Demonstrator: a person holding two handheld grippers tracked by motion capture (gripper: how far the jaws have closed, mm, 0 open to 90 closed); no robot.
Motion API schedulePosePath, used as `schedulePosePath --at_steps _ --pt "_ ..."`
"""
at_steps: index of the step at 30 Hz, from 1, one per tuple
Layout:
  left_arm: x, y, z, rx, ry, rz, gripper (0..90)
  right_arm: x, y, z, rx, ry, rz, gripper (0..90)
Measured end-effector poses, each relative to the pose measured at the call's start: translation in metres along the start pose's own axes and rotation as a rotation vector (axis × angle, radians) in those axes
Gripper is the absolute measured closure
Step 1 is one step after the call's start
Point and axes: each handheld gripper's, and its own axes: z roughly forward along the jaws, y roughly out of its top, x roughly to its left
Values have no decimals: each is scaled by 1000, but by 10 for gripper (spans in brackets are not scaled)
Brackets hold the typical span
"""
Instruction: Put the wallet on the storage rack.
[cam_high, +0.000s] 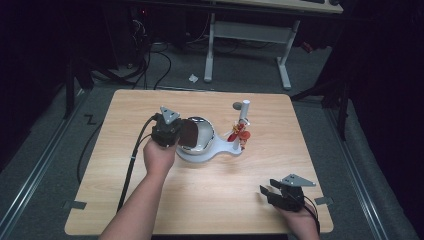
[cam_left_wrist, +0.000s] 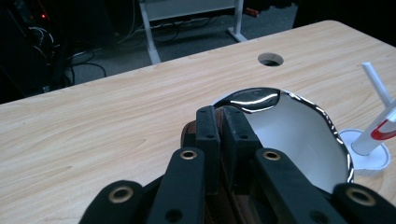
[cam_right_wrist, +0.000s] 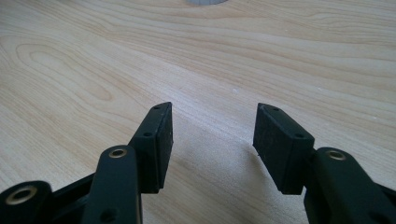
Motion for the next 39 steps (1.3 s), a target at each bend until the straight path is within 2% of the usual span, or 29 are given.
schedulePosePath --at_steps 6,12,16,22,25,30,35,39 --pt "1 -3 3 9 -9 -2 849 -1 -1 2 6 6 7 475" --pt "1 -3 4 -9 -15 -5 850 -1 -1 1 7 8 8 472" --pt "2 -2 1 -20 -33 -11 805 -1 -1 1 7 7 8 472" --pt "4 1 -8 -47 -57 -23 684 0 -1 3 10 10 3 469" --pt "5 0 -13 -50 -78 -36 616 1 0 2 4 7 2 469" --pt "8 -4 -21 -42 -114 -28 496 -3 0 5 7 0 23 469" --pt "14 -17 -31 -49 -147 -37 422 -3 3 8 4 -1 19 467" --pt "19 -34 -42 -59 -159 -47 370 -2 2 8 5 13 14 459"
